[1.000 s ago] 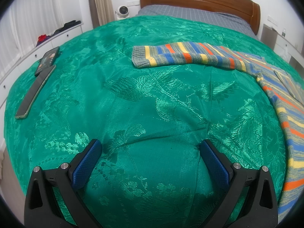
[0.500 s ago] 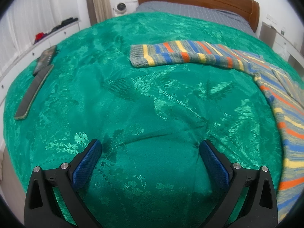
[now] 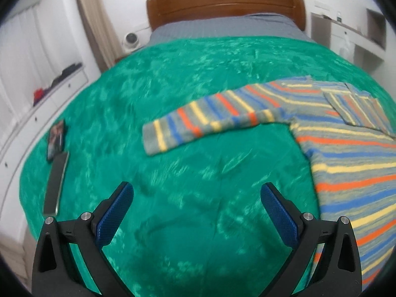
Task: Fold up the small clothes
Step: 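Move the left gripper to the other sleeve cuff and grasp it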
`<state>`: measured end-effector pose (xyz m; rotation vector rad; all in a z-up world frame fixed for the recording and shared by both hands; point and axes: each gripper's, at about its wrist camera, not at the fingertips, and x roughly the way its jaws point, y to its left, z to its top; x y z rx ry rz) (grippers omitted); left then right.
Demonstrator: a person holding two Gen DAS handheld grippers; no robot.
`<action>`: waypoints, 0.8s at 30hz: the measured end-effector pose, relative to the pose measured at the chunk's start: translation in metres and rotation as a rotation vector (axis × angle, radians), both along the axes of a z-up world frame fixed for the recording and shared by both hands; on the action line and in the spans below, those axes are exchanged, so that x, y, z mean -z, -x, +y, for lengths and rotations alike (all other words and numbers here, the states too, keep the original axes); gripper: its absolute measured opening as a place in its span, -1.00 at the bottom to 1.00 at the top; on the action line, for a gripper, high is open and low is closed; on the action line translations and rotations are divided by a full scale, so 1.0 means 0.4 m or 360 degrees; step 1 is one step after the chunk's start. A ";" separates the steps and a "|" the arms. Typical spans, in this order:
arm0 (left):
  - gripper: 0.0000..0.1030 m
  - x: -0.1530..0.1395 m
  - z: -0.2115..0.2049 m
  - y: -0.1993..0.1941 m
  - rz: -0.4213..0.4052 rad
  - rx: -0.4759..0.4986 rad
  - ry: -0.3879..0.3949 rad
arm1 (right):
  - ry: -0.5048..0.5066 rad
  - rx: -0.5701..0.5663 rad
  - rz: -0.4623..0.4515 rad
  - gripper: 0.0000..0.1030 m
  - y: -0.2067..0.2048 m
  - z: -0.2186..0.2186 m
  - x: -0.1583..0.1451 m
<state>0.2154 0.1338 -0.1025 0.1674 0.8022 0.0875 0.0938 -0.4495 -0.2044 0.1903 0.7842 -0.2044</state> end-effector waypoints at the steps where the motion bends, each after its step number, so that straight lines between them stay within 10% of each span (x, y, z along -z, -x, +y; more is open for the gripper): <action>1: 0.99 -0.008 -0.010 -0.008 -0.0006 0.0014 -0.0017 | -0.0002 -0.0001 -0.0002 0.86 -0.001 0.001 0.000; 24: 0.99 0.034 0.057 -0.197 0.0360 0.0068 0.0346 | -0.0028 -0.0023 -0.0020 0.93 -0.012 0.006 0.008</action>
